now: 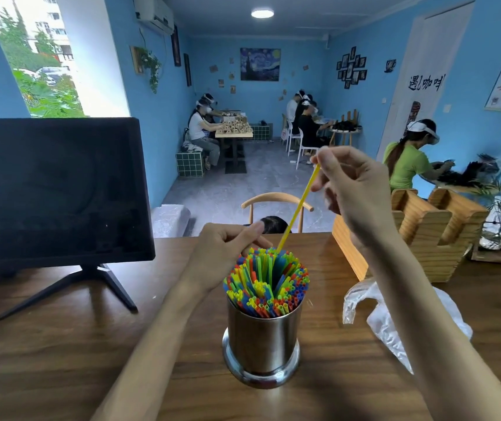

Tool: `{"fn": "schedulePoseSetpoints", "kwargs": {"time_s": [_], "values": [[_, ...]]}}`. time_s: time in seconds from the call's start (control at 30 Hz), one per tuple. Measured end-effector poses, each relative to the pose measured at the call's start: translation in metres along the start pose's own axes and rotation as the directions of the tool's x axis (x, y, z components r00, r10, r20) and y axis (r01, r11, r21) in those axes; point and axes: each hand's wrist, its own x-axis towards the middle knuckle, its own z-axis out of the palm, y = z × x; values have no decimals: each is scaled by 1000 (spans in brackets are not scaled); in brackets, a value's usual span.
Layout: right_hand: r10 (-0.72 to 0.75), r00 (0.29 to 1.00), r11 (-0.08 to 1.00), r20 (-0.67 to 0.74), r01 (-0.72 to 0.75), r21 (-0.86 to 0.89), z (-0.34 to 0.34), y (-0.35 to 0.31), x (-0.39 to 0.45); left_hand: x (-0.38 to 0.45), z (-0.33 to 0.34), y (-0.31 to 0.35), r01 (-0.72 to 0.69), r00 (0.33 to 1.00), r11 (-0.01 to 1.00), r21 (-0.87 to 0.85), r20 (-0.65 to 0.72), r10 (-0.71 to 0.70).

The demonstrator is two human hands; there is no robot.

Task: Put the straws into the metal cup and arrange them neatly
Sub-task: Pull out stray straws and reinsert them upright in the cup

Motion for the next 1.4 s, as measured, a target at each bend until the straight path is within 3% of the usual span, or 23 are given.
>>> {"fn": "schedulePoseSetpoints", "kwargs": {"time_s": [0.1, 0.17, 0.23, 0.3, 0.4, 0.5, 0.63, 0.73, 0.83, 0.97, 1.07, 1.3, 1.4], "values": [[-126, 985, 991, 118, 120, 53, 14, -23, -13, 3, 6, 26, 193, 977, 956, -221, 130, -167], [-157, 958, 988, 242, 152, 39, 22, -26, -24, 11, 8, 34, 331, 942, 859, -391, 193, -275], [-150, 908, 987, 391, 159, 11, 25, -20, -34, 20, 6, 36, 364, 932, 763, -535, 210, -296], [-74, 834, 992, 547, 119, -46, 21, -6, -38, 27, 1, 35, 329, 944, 752, -571, 172, -282], [124, 711, 980, 693, 20, -196, 13, 15, -35, 31, -8, 34, 217, 974, 869, -444, 47, -219], [212, 656, 936, 725, 78, -344, 7, 32, -28, 30, -12, 33, 79, 995, 969, -232, -46, -92], [273, 587, 876, 762, 177, -449, 6, 41, -29, 29, -10, 28, -103, 988, 995, 9, -112, 103], [283, 557, 857, 781, 219, -467, 7, 40, -29, 25, -7, 24, -197, 978, 979, 46, -55, 200], [309, 597, 887, 741, 100, -451, 1, 41, -27, 20, -11, 17, -216, 976, 972, 92, -3, 217], [221, 752, 938, 621, 10, -346, -1, 48, -25, 11, -11, 4, -178, 984, 972, 152, 53, 172], [244, 818, 957, 521, -116, -266, 1, 51, -24, 5, -9, -5, -99, 994, 983, 154, 62, 91], [254, 841, 949, 478, -120, -292, 4, 63, -22, 4, -18, -26, -123, 985, 893, 432, 162, 57], [264, 833, 939, 486, -108, -326, 5, 67, -23, 3, -26, -25, -121, 969, 907, 404, 246, 19]]}}
